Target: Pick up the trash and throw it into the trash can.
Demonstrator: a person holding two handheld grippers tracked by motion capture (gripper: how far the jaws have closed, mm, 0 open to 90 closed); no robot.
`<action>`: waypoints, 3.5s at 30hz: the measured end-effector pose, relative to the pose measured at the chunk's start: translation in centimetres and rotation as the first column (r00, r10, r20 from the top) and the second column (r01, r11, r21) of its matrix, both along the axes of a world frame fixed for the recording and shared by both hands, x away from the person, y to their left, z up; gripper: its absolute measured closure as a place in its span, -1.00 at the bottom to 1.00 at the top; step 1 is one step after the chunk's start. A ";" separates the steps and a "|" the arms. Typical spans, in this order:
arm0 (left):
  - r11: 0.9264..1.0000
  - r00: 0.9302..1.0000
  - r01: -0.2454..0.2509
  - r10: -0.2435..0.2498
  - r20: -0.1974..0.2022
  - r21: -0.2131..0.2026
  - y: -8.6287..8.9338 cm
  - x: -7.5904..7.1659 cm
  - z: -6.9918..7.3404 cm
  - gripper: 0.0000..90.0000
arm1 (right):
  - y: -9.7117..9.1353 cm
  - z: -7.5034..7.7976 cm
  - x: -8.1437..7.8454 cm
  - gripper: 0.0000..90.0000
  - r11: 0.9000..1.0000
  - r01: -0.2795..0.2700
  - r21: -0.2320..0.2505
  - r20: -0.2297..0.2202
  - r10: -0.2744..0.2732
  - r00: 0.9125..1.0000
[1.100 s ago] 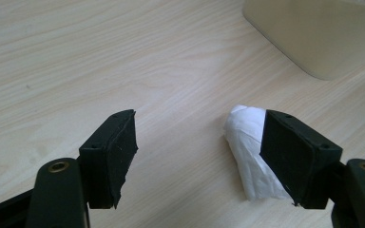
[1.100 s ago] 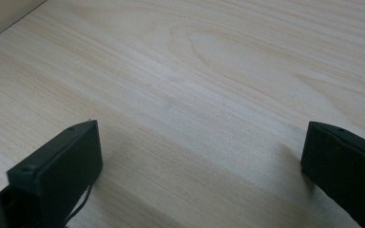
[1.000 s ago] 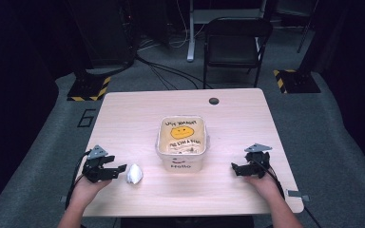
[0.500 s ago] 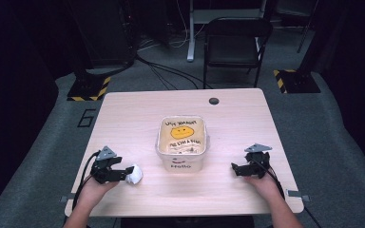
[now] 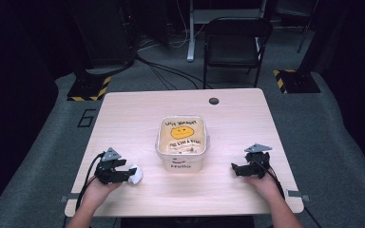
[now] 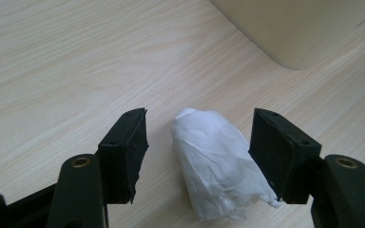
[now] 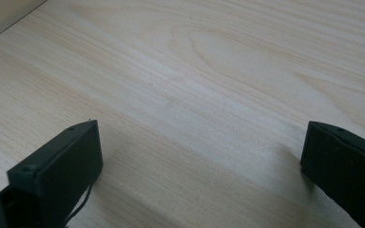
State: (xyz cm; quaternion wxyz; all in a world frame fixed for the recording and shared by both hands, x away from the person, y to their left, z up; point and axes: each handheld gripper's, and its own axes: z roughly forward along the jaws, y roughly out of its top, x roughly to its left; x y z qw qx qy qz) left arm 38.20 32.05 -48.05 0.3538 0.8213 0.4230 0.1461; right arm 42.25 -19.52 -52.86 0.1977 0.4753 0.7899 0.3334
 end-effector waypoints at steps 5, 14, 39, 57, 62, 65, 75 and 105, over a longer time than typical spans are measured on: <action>1.000 1.000 -0.001 0.001 -0.024 0.008 -0.3 0.0 -0.4 -0.13 | 0.0 0.0 0.0 -1.00 1.000 0.000 0.000 0.000 0.000 1.000; 0.998 0.998 0.027 -0.024 -0.057 0.048 -1.0 0.2 -1.2 0.07 | 0.0 0.0 0.0 -1.00 1.000 -0.001 0.000 0.000 0.001 1.000; 1.000 1.000 0.020 -0.020 -0.022 -0.016 0.8 0.2 1.9 0.33 | -0.1 0.0 0.0 -1.00 1.000 -0.005 -0.010 0.006 0.005 1.000; 0.998 0.998 0.059 -0.059 0.000 0.035 -0.9 1.0 5.3 0.34 | 0.3 0.0 0.0 -1.00 1.000 0.007 -0.005 -0.001 -0.007 1.000; 0.996 0.997 0.074 -0.075 0.011 0.040 -1.5 1.3 6.5 0.35 | 0.3 0.0 0.0 -1.00 1.000 0.006 -0.007 0.000 -0.006 1.000; 0.997 0.997 0.076 -0.076 0.018 0.032 -1.8 1.4 7.4 0.35 | 0.3 0.0 0.0 -1.00 1.000 0.007 -0.006 -0.001 -0.007 1.000; 0.997 0.997 0.064 -0.065 0.032 0.043 -2.3 2.3 9.6 0.35 | 0.3 0.0 0.0 -1.00 1.000 0.011 -0.004 0.001 -0.011 1.000; 0.992 0.988 0.109 -0.115 0.101 0.059 -6.5 4.6 16.1 0.36 | 0.3 0.0 -0.1 -1.00 1.000 -0.004 -0.006 -0.002 0.004 1.000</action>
